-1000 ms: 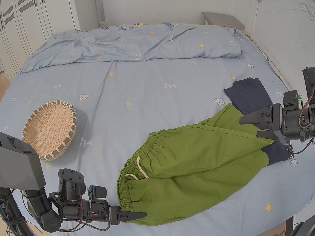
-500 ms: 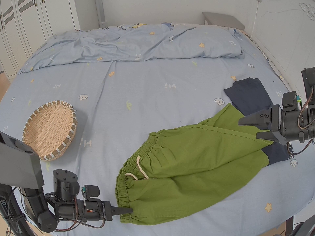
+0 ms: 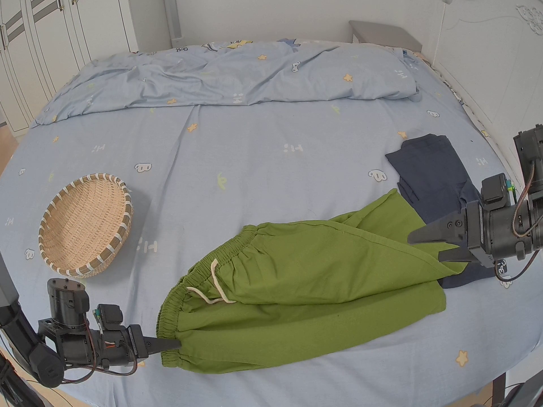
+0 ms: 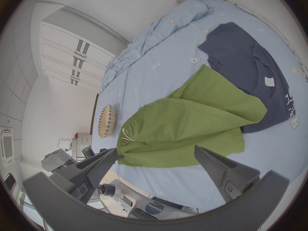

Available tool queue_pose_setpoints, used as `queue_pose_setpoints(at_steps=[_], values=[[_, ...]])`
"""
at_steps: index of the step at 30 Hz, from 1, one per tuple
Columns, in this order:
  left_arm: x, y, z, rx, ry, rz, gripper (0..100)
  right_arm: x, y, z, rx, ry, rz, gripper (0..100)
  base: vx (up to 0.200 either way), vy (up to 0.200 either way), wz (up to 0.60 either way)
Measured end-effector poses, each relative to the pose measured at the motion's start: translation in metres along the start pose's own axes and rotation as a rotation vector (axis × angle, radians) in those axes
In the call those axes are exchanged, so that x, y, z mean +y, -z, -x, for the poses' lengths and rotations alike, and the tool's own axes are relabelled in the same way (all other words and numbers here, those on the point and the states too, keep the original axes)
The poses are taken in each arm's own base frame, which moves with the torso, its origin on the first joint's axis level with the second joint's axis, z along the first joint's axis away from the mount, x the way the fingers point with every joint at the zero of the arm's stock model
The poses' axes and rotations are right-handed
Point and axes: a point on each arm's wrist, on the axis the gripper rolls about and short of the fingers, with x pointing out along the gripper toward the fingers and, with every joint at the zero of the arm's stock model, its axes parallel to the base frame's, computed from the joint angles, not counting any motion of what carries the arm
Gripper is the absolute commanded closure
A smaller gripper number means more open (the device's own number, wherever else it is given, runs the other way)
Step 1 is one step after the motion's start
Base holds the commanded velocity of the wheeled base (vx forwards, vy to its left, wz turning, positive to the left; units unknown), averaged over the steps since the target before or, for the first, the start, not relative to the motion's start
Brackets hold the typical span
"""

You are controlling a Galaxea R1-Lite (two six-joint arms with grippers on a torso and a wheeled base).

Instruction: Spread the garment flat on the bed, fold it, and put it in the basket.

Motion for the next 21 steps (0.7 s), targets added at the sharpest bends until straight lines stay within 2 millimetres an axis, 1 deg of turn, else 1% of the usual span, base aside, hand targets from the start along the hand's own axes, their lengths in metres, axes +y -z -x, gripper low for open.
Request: queue_pose_setpoints(at_steps=[6, 10, 14, 17, 21], values=[[0.000, -0.007, 0.016, -0.080, 0.005, 0.004, 100, -0.028, 0.012, -0.005, 0.050, 0.073, -0.044, 0, 0.000, 0.000, 0.00], [0.001, -0.011, 0.023, -0.111, 0.012, 0.007, 100, -0.057, 0.025, -0.008, 0.095, 0.129, -0.069, 0, 0.000, 0.000, 0.00], [0.002, -0.012, 0.026, -0.128, 0.013, 0.008, 100, -0.082, 0.034, -0.009, 0.142, 0.099, -0.099, 0, 0.000, 0.000, 0.00], [0.002, -0.013, 0.027, -0.135, 0.014, 0.008, 100, -0.098, 0.039, -0.012, 0.168, 0.071, -0.085, 0, 0.000, 0.000, 0.00], [0.003, -0.015, 0.028, -0.145, 0.013, 0.011, 100, -0.121, 0.043, -0.024, 0.197, 0.070, -0.045, 0, 0.000, 0.000, 0.00]])
